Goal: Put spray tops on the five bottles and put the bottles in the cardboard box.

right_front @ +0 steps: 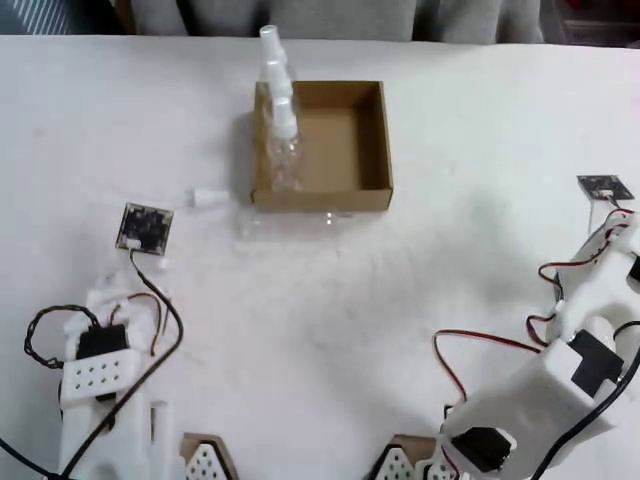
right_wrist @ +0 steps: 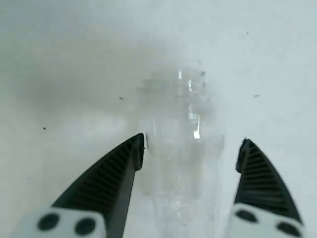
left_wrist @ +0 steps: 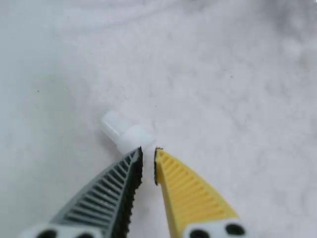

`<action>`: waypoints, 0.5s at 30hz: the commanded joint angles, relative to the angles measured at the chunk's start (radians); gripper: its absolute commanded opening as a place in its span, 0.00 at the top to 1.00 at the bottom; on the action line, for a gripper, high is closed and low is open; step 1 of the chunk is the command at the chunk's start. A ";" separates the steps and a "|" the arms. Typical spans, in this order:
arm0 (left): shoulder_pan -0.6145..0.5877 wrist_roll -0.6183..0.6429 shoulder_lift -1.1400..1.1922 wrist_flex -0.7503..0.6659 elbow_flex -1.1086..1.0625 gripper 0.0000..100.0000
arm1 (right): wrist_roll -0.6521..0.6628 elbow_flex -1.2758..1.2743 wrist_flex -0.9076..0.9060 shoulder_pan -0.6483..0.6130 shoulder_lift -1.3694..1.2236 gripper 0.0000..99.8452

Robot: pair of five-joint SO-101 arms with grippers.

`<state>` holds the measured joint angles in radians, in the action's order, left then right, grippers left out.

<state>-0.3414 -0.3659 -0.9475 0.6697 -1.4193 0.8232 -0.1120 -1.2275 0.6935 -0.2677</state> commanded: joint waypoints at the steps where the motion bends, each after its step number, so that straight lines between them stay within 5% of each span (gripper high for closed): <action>1: -0.007 -0.012 0.002 -0.005 0.025 0.94 | 0.077 0.046 -0.021 -0.010 0.018 0.69; 15: -0.007 -0.012 0.002 -0.005 0.025 0.94 | 0.167 0.041 -0.019 -0.028 0.013 0.72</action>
<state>-0.3414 -0.3659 -0.9475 0.6697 -1.4193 0.9782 -0.1089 -1.2352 0.6797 -0.2677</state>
